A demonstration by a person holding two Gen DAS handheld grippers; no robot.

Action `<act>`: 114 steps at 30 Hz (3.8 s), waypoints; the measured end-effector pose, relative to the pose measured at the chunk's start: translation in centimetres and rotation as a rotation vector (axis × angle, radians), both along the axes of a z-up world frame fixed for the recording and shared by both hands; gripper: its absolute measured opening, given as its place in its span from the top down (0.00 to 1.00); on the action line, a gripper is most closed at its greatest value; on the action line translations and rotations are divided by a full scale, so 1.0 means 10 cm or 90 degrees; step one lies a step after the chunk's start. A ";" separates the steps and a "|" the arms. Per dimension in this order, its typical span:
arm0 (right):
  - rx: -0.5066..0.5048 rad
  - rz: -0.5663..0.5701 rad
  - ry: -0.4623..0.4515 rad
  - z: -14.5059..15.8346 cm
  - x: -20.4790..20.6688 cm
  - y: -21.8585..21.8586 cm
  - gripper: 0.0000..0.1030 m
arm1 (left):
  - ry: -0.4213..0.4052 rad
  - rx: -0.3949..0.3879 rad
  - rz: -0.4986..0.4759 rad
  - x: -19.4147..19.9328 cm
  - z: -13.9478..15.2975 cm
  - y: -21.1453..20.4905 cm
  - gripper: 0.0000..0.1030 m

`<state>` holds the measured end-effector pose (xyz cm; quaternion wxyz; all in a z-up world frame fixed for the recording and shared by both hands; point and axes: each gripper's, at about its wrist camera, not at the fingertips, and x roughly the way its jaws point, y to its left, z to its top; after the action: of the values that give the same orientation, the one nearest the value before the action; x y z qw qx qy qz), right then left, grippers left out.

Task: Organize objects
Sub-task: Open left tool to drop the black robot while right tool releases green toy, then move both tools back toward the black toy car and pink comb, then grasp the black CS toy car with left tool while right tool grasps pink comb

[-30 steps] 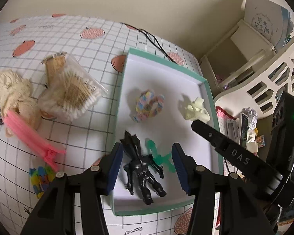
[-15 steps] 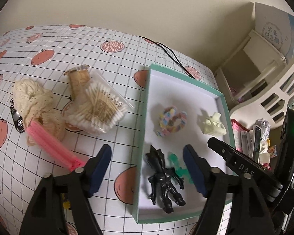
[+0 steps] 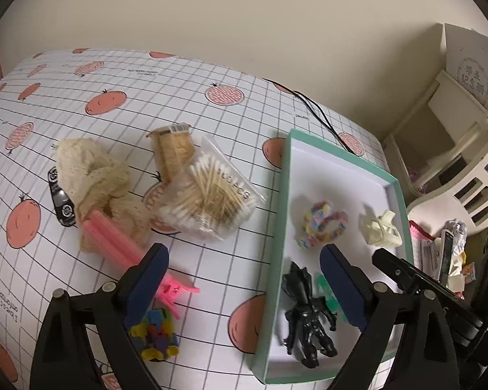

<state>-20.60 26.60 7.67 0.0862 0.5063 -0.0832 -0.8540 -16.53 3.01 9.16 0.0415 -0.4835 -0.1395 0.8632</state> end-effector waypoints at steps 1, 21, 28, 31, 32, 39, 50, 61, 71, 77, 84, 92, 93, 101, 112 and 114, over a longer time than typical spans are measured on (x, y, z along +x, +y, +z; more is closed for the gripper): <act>0.000 0.002 0.001 0.00 0.00 0.00 0.27 | 0.001 -0.002 0.001 0.00 0.00 0.00 0.00; 0.005 0.003 0.022 0.01 0.00 0.00 0.00 | 0.016 -0.010 0.017 -0.02 0.06 -0.12 0.00; 0.018 0.011 0.032 0.09 0.02 -0.06 0.00 | 0.019 -0.018 0.002 -0.03 0.12 -0.20 0.00; 0.020 0.014 0.039 0.17 0.03 -0.13 0.00 | 0.026 -0.020 0.000 -0.01 0.18 -0.29 0.00; 0.019 0.015 0.041 0.19 0.03 -0.15 0.00 | 0.029 -0.019 0.000 0.00 0.20 -0.32 0.00; 0.010 0.045 0.055 0.36 0.06 -0.47 0.00 | 0.037 -0.027 0.018 0.03 0.27 -0.67 0.00; -0.003 0.112 0.059 0.48 0.15 -1.16 0.00 | 0.009 0.019 0.077 0.05 0.19 -1.33 0.00; 0.000 0.169 0.043 0.40 0.23 -1.74 0.00 | -0.032 0.040 0.128 0.05 0.05 -1.68 0.00; 0.016 0.206 0.003 0.12 0.25 -2.08 0.00 | -0.041 0.031 0.192 0.02 -0.12 -1.99 0.00; 0.047 0.235 -0.012 -0.05 0.28 -2.24 0.00 | -0.046 0.013 0.211 -0.05 -0.25 -2.06 0.01; 0.058 0.245 -0.031 -0.19 0.27 -2.31 0.02 | -0.061 0.017 0.221 -0.12 -0.41 -2.10 0.13; 0.072 0.253 -0.039 -0.29 0.26 -2.36 0.04 | -0.062 0.026 0.219 -0.18 -0.50 -2.11 0.14; 0.074 0.253 -0.040 -0.30 0.26 -2.36 0.04 | -0.061 0.024 0.214 -0.20 -0.51 -2.09 0.14; 0.081 0.250 -0.049 -0.37 0.23 -2.32 0.06 | -0.050 0.013 0.193 -0.29 -0.53 -1.98 0.20; 0.080 0.249 -0.057 -0.43 0.22 -2.30 0.09 | -0.044 -0.013 0.181 -0.35 -0.56 -1.88 0.26; 0.082 0.249 -0.057 -0.45 0.22 -2.30 0.11 | -0.042 -0.016 0.181 -0.35 -0.56 -1.87 0.28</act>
<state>-18.39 3.61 3.20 0.2136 0.5548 0.0678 -0.8012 -20.07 -15.67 3.59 -0.0917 -0.4873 -0.1970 0.8458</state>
